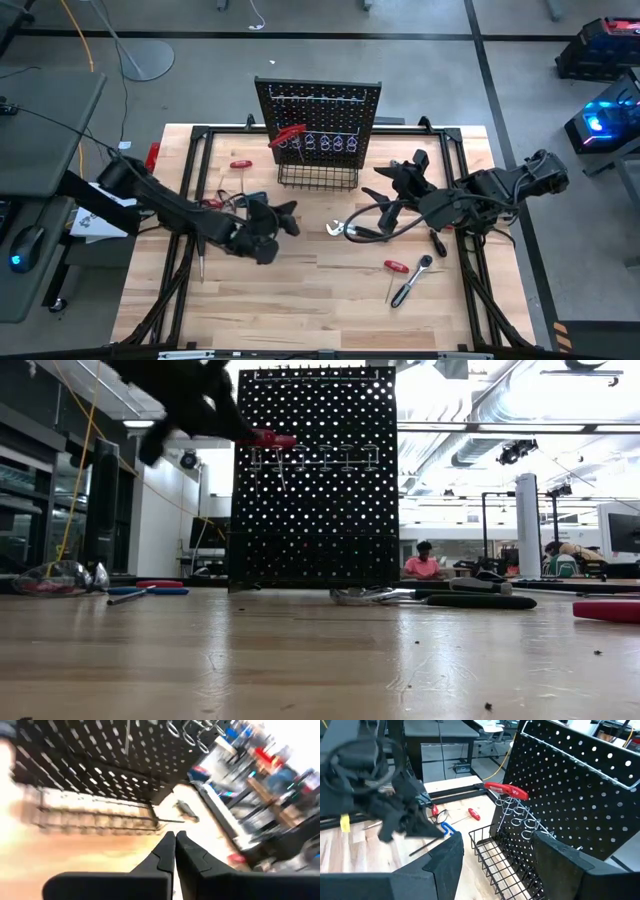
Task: Hang tools onto peg board
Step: Hang the bottom red allen wrench on the peg board
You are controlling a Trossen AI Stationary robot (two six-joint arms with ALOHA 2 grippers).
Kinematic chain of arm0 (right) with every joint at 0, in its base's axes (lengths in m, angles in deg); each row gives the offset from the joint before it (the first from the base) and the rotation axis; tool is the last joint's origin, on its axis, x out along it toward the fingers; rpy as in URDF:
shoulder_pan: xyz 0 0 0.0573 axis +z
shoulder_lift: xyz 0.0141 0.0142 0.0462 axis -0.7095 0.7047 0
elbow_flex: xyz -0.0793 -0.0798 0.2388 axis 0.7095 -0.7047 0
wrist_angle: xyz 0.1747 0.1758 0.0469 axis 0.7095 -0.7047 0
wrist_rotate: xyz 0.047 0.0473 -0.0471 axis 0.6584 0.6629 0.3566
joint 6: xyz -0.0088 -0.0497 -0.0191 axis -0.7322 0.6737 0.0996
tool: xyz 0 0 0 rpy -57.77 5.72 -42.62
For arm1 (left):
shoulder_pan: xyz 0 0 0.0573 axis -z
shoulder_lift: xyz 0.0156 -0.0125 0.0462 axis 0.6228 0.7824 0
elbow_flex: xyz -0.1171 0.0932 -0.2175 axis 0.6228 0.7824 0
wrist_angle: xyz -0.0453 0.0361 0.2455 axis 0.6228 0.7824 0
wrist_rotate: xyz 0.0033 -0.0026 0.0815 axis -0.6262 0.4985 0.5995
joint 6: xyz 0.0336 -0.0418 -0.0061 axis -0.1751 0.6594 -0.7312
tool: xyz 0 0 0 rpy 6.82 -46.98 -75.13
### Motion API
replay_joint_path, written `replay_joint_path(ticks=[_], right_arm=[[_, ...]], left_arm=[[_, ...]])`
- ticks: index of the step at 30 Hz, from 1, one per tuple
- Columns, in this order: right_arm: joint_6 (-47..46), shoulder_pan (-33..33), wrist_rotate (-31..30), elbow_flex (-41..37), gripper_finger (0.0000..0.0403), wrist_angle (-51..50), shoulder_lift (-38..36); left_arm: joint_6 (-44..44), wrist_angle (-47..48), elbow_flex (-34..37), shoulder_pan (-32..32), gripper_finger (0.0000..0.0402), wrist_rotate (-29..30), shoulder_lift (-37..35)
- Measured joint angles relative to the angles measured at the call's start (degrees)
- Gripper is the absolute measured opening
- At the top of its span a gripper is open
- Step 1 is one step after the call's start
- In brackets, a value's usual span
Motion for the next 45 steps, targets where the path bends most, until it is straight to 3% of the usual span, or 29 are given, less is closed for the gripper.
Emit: replay_joint_path(ticks=[3,8,11,14,16,18,24,27,33,37,41,45], right_arm=[[-1.0,0.0,-0.1,0.0,0.0224,0.0,0.0],[-2.1,0.0,-0.7,0.0,0.0224,0.2,0.0],[-2.1,0.0,-1.0,0.0,0.0224,0.7,0.0],[-2.1,0.2,-0.3,0.0,0.0224,0.3,0.0],[-2.1,0.5,0.0,0.0,0.0224,-0.2,0.0],[-3.0,0.8,0.1,0.0,0.0224,-1.1,0.0],[-9.5,1.0,0.6,0.0,0.0224,-5.7,0.0],[-14.3,1.0,3.6,0.0,0.0224,-7.7,0.1],[-33.0,1.9,24.8,-5.3,0.0224,-13.1,2.4],[-55.9,5.6,37.1,-16.5,0.0224,-10.2,5.0],[-82.8,8.4,42.5,-28.9,0.0224,1.7,8.0],[-96.9,9.1,42.5,-36.4,0.0224,14.0,10.5]], left_arm=[[-5.7,-11.7,1.4,-2.0,0.0,-0.4,3.9],[-18.4,-25.4,1.3,-8.5,0.0,-7.0,7.5],[-27.1,-29.4,1.3,-11.8,0.0,-15.3,6.9],[-39.7,-27.8,1.3,-11.9,0.0,-28.2,2.7],[-46.3,-21.6,1.3,-10.3,0.0,-36.2,-1.6],[-48.3,-11.0,1.3,-8.0,0.0,-38.9,-6.5],[-36.8,27.3,1.2,-1.2,0.0,-32.2,-19.4],[-29.8,36.2,1.3,0.2,0.0,-33.6,-23.3],[-29.8,35.9,1.3,2.2,0.0,-38.6,-24.9],[-30.2,35.3,1.3,3.0,0.0,-38.6,-23.2],[-28.7,35.1,1.3,3.0,0.0,-39.2,-21.0],[-29.4,33.6,1.3,3.0,0.0,-40.8,-19.5]])
